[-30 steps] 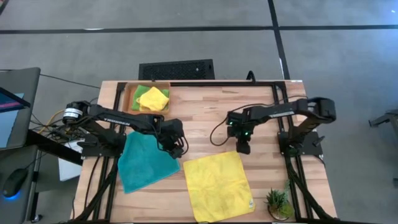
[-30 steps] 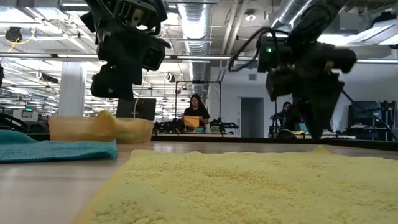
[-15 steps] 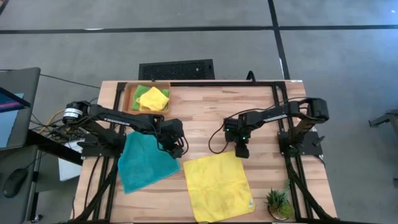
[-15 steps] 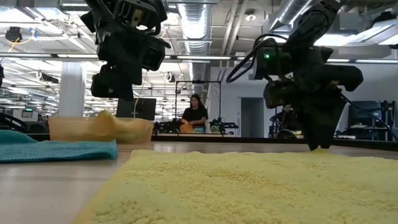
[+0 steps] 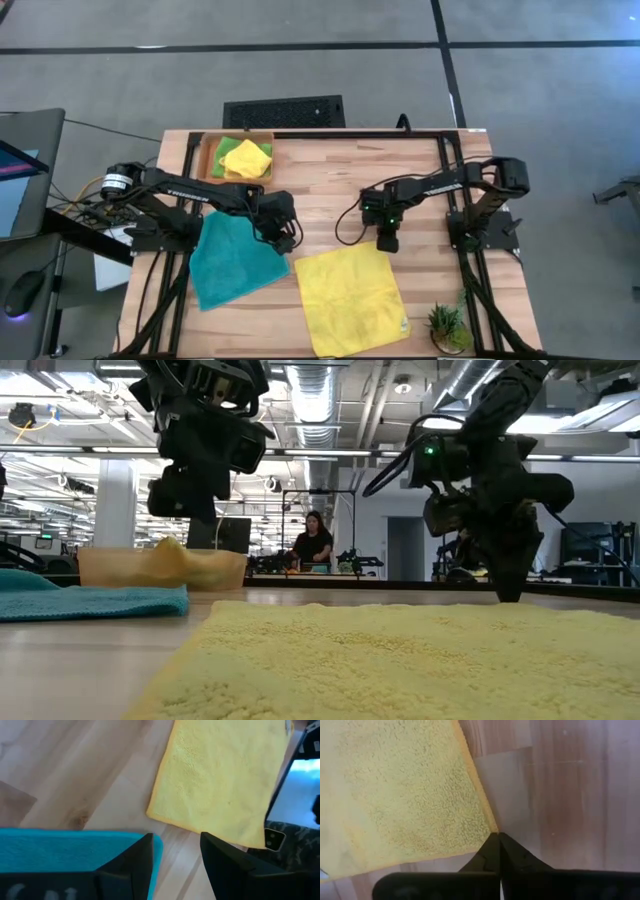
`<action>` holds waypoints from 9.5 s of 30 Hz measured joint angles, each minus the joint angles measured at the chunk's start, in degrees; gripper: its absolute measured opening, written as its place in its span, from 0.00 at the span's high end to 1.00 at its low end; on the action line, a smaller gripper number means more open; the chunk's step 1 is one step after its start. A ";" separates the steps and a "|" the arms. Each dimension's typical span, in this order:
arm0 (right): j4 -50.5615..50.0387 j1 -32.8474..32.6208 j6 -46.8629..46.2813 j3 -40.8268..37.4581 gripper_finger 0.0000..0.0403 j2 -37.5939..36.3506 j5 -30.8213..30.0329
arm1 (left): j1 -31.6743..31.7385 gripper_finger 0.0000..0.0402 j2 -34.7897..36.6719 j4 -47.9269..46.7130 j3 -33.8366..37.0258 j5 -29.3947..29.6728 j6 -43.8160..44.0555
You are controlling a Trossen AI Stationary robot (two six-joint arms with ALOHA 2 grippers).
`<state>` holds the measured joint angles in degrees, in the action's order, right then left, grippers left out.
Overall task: Fold microfiber towels
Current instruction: Fold the yellow microfiber towel
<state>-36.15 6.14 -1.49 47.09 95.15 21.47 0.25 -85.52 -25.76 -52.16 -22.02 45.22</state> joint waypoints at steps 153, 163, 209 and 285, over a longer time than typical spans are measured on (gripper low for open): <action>-17.17 7.86 11.03 8.55 0.99 -16.15 -7.36 | 8.99 0.98 -22.41 28.88 -1.25 -2.57 -3.96; -17.60 6.73 13.82 8.55 0.99 -17.39 -8.62 | 8.55 1.00 -12.84 16.69 -1.31 5.24 -18.58; -2.46 -20.71 -10.02 2.23 0.94 -18.57 -1.96 | -16.53 1.00 -10.29 16.56 -1.38 16.82 -13.85; 20.53 -20.32 -11.57 2.34 0.71 -0.12 -17.86 | -12.32 1.00 -3.09 2.53 -16.48 21.42 -13.17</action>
<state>-15.62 -14.18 -13.06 49.43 95.02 3.62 -12.08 -88.61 -23.22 -68.64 -0.61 32.05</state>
